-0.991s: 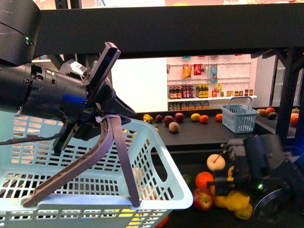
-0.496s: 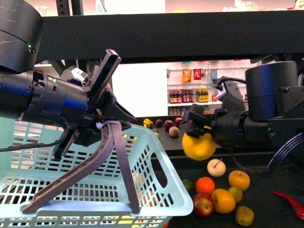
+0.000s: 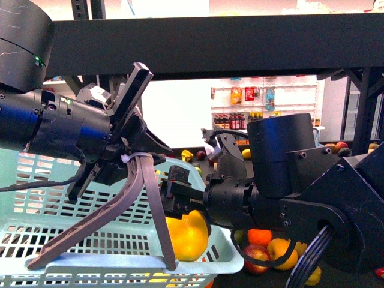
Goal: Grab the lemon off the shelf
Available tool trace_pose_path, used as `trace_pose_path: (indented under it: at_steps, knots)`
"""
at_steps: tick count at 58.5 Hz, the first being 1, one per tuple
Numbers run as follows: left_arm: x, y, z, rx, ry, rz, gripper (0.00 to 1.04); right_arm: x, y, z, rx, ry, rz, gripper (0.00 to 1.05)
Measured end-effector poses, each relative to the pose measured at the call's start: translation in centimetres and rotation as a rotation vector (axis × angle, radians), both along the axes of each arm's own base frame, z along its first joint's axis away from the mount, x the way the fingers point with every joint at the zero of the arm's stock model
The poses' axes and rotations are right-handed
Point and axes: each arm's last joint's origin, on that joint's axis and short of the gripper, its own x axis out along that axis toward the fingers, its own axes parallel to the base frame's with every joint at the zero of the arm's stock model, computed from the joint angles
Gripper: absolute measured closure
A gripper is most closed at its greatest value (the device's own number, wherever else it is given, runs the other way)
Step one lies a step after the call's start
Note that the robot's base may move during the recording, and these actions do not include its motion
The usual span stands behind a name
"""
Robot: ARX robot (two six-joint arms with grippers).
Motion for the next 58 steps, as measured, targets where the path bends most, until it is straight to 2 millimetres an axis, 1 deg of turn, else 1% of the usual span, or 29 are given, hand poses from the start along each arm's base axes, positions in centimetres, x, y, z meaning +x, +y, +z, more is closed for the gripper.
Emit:
trace_pose_path:
  at_steps: [5,7,8,10,17,21,27,28,31,34,39,41,44,46,47,50,51,54,57,58]
  knots:
    - [0.0,0.0,0.0,0.0,0.0,0.001,0.92,0.0,0.0,0.0,0.003,-0.01,0.0,0.17]
    - [0.0,0.0,0.0,0.001,0.0,0.003,0.92,0.0,-0.1,0.0,0.005,-0.016,-0.006,0.1]
    - [0.0,0.0,0.0,0.0,0.002,0.001,0.92,0.1,-0.2,0.1,0.005,-0.019,-0.013,0.05]
    - [0.0,0.0,0.0,0.001,0.001,0.002,0.92,0.2,-0.4,0.1,0.003,-0.024,-0.031,0.01]
    - [0.0,0.0,0.0,0.001,0.001,0.002,0.92,1.0,-2.3,0.2,-0.046,-0.076,-0.168,0.02]
    - [0.0,0.0,0.0,0.0,0.001,0.002,0.92,1.2,-4.0,0.4,-0.089,-0.119,-0.267,0.02]
    - [0.0,0.0,0.0,0.0,0.001,0.002,0.92,0.8,-7.5,1.3,-0.141,-0.158,-0.415,0.02]
    - [0.0,0.0,0.0,0.0,0.002,0.001,0.92,0.5,-8.4,1.7,-0.158,-0.174,-0.449,0.02]
    - [0.0,0.0,0.0,0.0,0.002,0.001,0.92,-0.2,-10.1,2.8,-0.185,-0.21,-0.512,0.02]
    - [0.0,0.0,0.0,0.0,0.002,0.001,0.92,-1.4,-12.1,4.4,-0.231,-0.28,-0.583,0.02]
    - [0.0,0.0,0.0,0.0,0.002,0.001,0.92,-4.0,-14.4,6.8,-0.276,-0.35,-0.633,0.02]
    - [0.0,0.0,0.0,0.0,0.002,0.001,0.92,-5.8,-15.3,7.9,-0.3,-0.377,-0.654,0.02]
    - [0.0,0.0,0.0,0.0,0.002,0.0,0.92,-7.7,-16.0,8.8,-0.314,-0.393,-0.673,0.02]
    - [0.0,0.0,0.0,-0.001,0.002,-0.002,0.92,-9.7,-16.7,9.4,-0.335,-0.402,-0.689,0.02]
    - [0.0,0.0,0.0,-0.001,0.002,-0.002,0.92,-10.2,-16.8,9.5,-0.341,-0.403,-0.692,0.02]
    - [0.0,0.0,0.0,-0.001,0.002,-0.001,0.92,-13.2,-17.6,9.8,-0.371,-0.408,-0.719,0.02]
    - [0.0,0.0,0.0,-0.001,0.002,-0.001,0.92,-13.7,-17.7,9.8,-0.374,-0.406,-0.723,0.02]
    - [0.0,0.0,0.0,0.0,0.002,0.002,0.92,-16.6,-18.4,9.7,-0.401,-0.389,-0.746,0.02]
    - [0.0,0.0,0.0,0.001,0.001,0.002,0.92,-18.4,-18.9,9.5,-0.412,-0.379,-0.778,0.02]
    - [0.0,0.0,0.0,0.0,0.001,0.001,0.92,-19.2,-19.3,9.5,-0.411,-0.38,-0.786,0.04]
